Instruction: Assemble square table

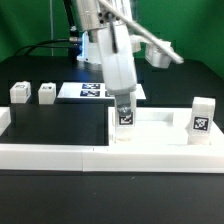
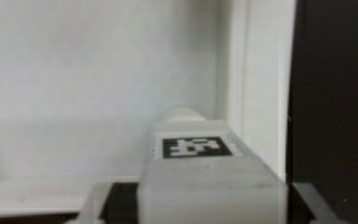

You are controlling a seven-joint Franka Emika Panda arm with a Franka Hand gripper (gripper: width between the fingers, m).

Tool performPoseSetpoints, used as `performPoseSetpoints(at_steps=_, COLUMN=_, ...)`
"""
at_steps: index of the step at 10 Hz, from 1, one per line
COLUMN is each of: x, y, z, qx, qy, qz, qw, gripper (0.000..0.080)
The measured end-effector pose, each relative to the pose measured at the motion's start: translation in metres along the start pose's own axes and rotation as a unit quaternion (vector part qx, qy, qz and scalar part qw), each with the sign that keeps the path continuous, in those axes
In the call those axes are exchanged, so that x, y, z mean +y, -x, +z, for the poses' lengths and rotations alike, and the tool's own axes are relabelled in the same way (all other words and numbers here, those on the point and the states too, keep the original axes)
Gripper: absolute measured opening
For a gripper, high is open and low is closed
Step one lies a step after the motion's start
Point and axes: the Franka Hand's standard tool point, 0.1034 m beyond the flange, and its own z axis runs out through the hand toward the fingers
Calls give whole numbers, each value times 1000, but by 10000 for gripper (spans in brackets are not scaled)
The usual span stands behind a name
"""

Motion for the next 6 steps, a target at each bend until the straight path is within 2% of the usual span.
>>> performPoseSetpoints(at_steps=1, x=1, y=0, z=1, qx=0, qy=1, qz=0, qw=1000, gripper=370)
performPoseSetpoints(at_steps=2, x=1, y=0, z=1, qx=0, qy=1, qz=-9, qw=1000, gripper=370)
performPoseSetpoints(at_steps=4, x=2, y=0, z=3, qx=0, qy=2, qz=-21, qw=1000, gripper=618)
performPoseSetpoints(at_steps=5, x=4, y=1, z=4, qx=2, qy=13, qz=-105, qw=994, gripper=640)
performPoseSetpoints(at_steps=6, x=5, y=4, z=4, qx=-1, qy=29, qz=-203, qw=979, gripper=640)
